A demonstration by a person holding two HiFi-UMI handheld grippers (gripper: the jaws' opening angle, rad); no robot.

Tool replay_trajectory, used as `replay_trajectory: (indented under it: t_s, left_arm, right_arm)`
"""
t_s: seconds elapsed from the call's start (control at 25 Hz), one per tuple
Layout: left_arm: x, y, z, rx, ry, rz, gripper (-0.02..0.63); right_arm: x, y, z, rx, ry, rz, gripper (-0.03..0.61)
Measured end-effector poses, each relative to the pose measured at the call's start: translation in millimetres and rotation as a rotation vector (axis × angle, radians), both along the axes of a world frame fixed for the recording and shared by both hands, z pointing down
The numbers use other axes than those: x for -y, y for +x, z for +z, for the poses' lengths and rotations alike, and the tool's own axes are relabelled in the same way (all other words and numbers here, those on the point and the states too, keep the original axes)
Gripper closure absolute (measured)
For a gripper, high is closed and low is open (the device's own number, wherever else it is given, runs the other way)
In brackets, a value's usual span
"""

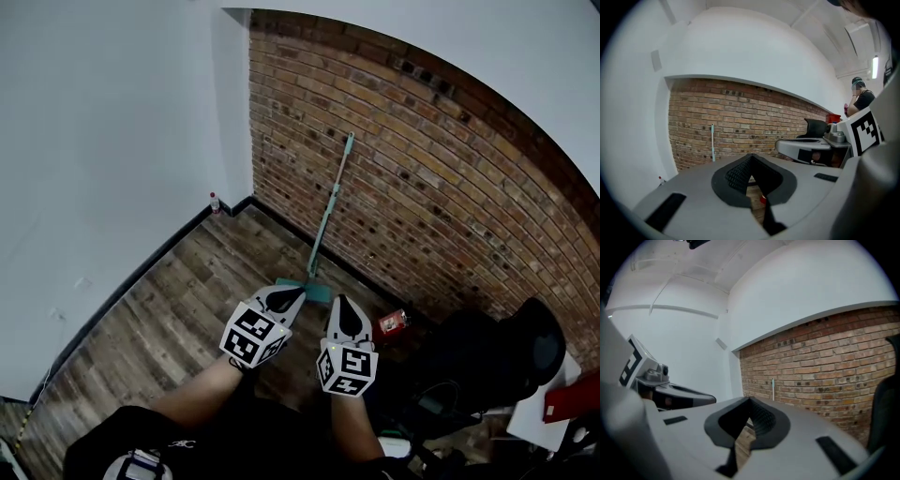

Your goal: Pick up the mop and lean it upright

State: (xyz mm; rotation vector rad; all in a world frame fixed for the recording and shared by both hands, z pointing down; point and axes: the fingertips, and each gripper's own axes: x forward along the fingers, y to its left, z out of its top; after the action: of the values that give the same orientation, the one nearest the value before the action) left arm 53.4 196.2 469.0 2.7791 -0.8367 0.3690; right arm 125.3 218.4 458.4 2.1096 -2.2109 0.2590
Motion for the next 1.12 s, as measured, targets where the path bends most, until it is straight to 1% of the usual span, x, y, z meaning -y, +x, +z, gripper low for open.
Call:
replay_trajectory:
  t_s: [0.16, 0.28, 0.48, 0.64, 0.76, 0.88, 1.12]
  left_arm:
    - [48.3, 3.4, 1.5, -0.029, 0.006, 0.042, 0.623]
    - [96.2, 6.5, -6.5, -0.055, 0.017, 0.079, 0.623]
    - [181.5, -5.4, -22.5, -0.101, 0.019, 0.112, 0.623]
    - [229.3, -14.5, -21.3, -0.121, 0.007, 0.149, 0.623]
    - [257.0, -20.6, -13.4, -0.132, -0.012, 0.149, 0.623]
    - [276.8, -22.4, -8.3, -0.135, -0.026, 0.147, 0.623]
    - [323.0, -28.3, -1.6, -0.123, -0.033, 0.097, 0.623]
  right_arm:
    - [39.1, 0.0, 1.9, -0.041, -0.001, 0.037, 0.565]
    - [80.6, 4.5, -1.9, -0.065, -0.011, 0.084, 0.565]
    - [154.8, -3.6, -23.0, -0.097, 0.009, 0.136, 0.565]
    - [202.3, -13.2, -27.5, -0.102, -0.002, 0.17, 0.565]
    - [227.2, -21.3, -21.5, -0.121, -0.025, 0.171, 0.565]
    - [249.3, -19.8, -16.5, -0.14, -0.048, 0.167, 0.565]
    - [302.3, -18.1, -12.2, -0.144, -0.043, 0.129, 0.565]
